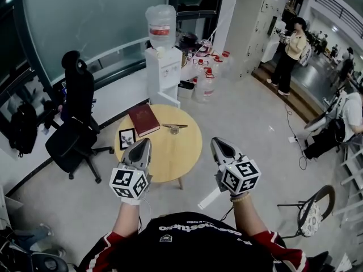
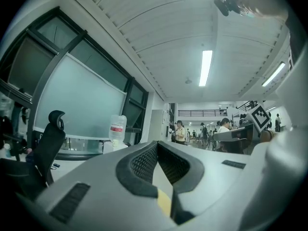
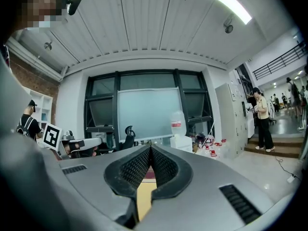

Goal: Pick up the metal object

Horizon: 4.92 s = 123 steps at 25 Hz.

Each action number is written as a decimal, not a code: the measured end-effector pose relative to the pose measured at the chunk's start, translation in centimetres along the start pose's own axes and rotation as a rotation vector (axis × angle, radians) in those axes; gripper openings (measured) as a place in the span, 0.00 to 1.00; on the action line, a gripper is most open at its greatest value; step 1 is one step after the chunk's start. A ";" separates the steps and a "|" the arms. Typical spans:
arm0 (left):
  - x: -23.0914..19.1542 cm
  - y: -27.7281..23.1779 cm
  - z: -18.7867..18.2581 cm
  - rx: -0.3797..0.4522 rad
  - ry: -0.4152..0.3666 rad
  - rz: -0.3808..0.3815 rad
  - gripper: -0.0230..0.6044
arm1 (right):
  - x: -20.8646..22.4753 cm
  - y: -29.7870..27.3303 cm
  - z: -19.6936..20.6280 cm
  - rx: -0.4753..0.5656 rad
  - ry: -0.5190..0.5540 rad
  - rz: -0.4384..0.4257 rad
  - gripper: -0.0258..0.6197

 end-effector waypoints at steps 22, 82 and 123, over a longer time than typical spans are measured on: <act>-4.1 -2.2 1.7 -0.020 0.028 -0.054 0.06 | 1.7 -7.3 0.4 -0.061 0.028 -0.061 0.09; -5.2 -12.4 6.4 -0.213 0.036 -0.090 0.06 | 9.3 -31.5 11.8 -0.494 0.433 -0.137 0.21; -10.0 -19.3 12.3 -0.223 0.111 -0.260 0.06 | 12.9 -48.1 21.8 -0.669 0.643 -0.219 0.28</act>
Point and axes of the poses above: the fingertips, and each gripper's own axes: y backward along the fingers, x to its right, z out of its underside, the point moved 9 cm from there along y, backward along the fingers, and after that the axes turned 13 degrees about -x, right-handed, at the moved point
